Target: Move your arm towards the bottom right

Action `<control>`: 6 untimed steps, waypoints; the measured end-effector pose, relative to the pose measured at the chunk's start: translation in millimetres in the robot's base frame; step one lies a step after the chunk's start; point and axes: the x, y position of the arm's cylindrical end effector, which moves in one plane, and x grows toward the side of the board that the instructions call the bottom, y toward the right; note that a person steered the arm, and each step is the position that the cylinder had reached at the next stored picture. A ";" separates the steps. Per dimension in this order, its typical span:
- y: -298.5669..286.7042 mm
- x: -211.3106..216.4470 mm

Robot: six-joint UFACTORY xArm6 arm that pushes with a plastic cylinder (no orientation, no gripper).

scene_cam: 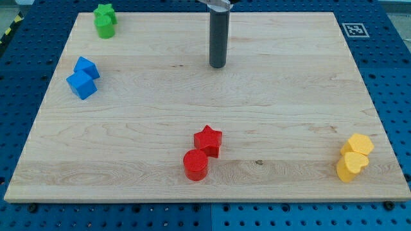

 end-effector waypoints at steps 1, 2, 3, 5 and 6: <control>45.8 22.4; 102.0 78.5; 107.7 139.7; 107.7 215.7; 107.9 216.7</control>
